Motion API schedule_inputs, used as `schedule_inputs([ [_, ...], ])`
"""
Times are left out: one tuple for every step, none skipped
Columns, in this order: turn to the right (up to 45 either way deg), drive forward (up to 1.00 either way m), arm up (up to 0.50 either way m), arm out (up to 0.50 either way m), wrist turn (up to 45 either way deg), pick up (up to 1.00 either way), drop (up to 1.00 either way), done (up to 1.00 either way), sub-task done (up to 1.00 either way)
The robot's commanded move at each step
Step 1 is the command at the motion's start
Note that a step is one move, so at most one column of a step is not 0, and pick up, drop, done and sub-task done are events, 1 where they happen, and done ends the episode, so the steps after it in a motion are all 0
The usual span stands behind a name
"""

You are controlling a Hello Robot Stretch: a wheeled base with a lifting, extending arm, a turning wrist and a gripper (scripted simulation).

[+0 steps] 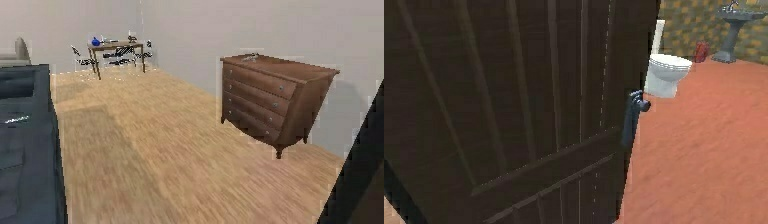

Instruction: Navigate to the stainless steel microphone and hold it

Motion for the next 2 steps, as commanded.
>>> schedule_inputs([
  [0.0, 0.45, 0.00, 0.00, 0.0, 0.00, 0.00, 0.00, 0.00],
  [33.0, 0.00, 0.00, 0.00, 0.0, 0.00, 0.00, 0.00, 0.00],
])
